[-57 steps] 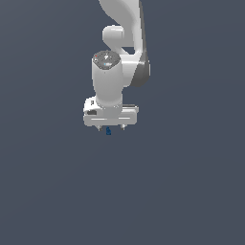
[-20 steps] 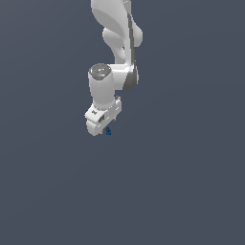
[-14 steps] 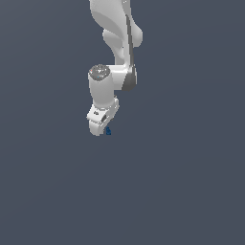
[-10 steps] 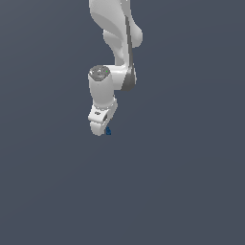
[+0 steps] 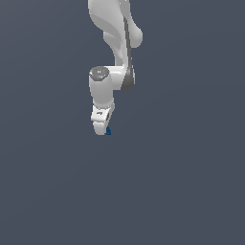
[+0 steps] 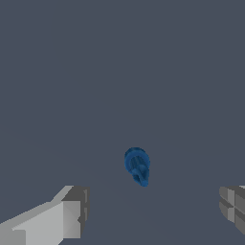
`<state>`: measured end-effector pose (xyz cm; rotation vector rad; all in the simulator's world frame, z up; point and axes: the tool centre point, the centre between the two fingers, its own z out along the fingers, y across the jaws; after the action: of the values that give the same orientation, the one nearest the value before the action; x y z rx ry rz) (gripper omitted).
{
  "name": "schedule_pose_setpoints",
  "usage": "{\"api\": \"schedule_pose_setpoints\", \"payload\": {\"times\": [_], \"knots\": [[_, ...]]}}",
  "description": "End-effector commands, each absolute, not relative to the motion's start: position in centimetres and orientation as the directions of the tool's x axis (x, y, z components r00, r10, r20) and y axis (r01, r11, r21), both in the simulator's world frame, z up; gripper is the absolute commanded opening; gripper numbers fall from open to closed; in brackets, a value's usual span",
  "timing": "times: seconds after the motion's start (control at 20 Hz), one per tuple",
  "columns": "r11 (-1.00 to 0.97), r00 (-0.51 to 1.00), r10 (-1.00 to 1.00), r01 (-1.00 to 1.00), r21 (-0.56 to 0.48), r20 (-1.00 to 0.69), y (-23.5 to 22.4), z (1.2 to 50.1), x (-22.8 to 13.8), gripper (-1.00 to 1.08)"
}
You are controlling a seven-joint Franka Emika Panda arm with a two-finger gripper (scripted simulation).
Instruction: Pick up the object and move it to a goal position.
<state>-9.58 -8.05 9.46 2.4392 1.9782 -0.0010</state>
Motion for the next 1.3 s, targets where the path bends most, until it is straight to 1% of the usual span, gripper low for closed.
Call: {"api": "schedule_pose_setpoints", "payload": {"times": [0.0,0.45,0.95,1.25], "knots": [[-0.183,0.183,0.983,0.983,0.0,-0.001,-8.1,9.3,-9.7,1.0],[-0.172,0.172,0.985,0.985,0.0,0.0,-8.1,9.0,-9.8,1.0],[-0.168,0.168,0.986,0.986,0.0,0.0,-8.1,5.2,-10.0,1.0],[-0.168,0.168,0.986,0.986,0.0,0.0,-8.1,4.2,-9.9,1.0]]}}
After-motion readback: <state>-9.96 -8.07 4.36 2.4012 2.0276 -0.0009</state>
